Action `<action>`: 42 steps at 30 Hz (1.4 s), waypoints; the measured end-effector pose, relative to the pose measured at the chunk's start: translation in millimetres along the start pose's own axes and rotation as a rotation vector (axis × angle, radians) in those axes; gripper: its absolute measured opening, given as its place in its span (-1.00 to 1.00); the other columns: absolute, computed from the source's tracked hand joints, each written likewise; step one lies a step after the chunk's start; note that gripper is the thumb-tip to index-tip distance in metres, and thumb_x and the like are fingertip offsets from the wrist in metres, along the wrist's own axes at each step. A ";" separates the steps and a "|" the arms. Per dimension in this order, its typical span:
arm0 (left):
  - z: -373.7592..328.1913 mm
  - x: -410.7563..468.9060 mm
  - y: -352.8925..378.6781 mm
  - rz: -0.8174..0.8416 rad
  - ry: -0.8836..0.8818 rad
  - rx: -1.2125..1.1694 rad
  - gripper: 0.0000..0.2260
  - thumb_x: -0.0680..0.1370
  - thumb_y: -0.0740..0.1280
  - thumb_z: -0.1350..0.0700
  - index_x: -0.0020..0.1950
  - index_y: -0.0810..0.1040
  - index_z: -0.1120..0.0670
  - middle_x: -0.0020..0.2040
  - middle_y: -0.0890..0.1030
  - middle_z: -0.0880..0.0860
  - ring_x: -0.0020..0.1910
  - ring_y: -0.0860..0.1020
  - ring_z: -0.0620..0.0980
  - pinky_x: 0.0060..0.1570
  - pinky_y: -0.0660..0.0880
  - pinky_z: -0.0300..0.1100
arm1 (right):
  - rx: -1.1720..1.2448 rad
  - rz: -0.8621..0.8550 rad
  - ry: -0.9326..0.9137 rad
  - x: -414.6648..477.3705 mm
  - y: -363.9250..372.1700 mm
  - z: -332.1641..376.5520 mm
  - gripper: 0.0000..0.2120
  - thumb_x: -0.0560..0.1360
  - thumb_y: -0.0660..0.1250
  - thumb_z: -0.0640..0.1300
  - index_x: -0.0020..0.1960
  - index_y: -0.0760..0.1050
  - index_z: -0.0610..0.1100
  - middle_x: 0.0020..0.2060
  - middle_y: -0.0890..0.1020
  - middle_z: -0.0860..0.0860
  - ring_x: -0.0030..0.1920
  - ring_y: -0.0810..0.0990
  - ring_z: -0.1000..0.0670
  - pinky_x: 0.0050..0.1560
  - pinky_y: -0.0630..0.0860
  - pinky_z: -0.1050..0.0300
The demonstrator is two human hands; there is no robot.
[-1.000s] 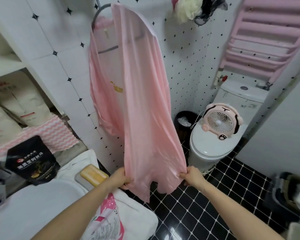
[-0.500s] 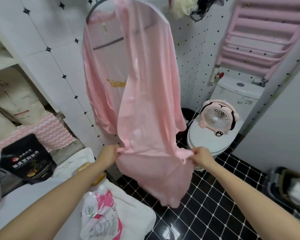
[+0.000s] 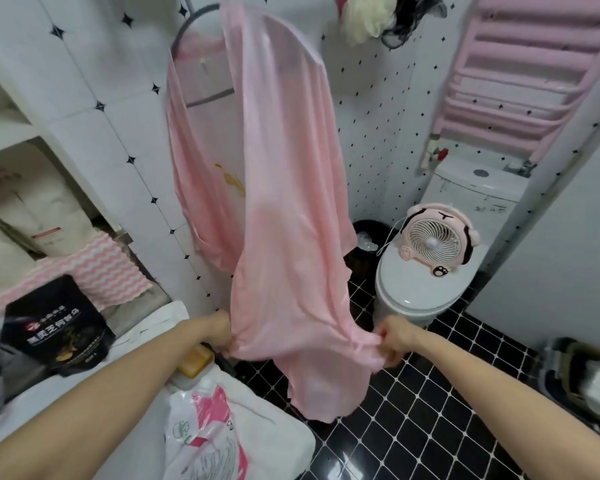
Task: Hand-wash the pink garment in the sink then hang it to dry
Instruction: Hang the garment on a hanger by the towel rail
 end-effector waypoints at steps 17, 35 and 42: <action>24.2 8.9 -20.6 -0.078 -0.050 0.069 -0.74 0.55 0.29 0.16 -0.34 0.37 0.12 -0.32 0.44 0.10 -0.29 0.48 0.08 -0.31 0.29 -0.22 | 0.108 0.043 0.089 8.5 13.7 -6.6 -0.90 0.54 0.27 -0.30 -0.09 0.55 -0.21 -0.26 0.66 -0.11 -0.32 0.64 0.01 -0.28 0.60 0.21; 45.6 9.2 -68.3 -0.426 -0.399 0.076 -0.82 0.50 0.14 0.23 -0.14 0.53 0.14 -0.06 0.64 0.11 -0.05 0.59 0.14 -0.11 0.48 -0.13 | 0.923 -0.425 -0.098 20.1 -64.5 31.1 -0.63 0.53 0.29 -0.30 0.30 0.44 -0.08 0.18 0.56 -0.13 0.00 0.55 -0.02 -0.05 0.56 0.10; -126.5 -68.9 -104.0 -1.287 0.471 -0.269 -0.81 0.37 0.20 0.31 -0.07 0.41 0.11 -0.11 0.50 0.10 -0.16 0.48 0.07 -0.18 0.35 -0.12 | 1.030 0.144 -0.266 23.4 -62.5 126.8 -0.75 0.55 0.31 -0.18 0.22 0.51 -0.11 -0.13 0.61 0.01 -0.21 0.59 0.08 -0.06 0.53 0.08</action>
Point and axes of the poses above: each hand's wrist, its own x-axis towards the middle knuckle, its own y-axis out of the palm, z = x × y, the point moved 7 cm from there along x, towards the middle knuckle
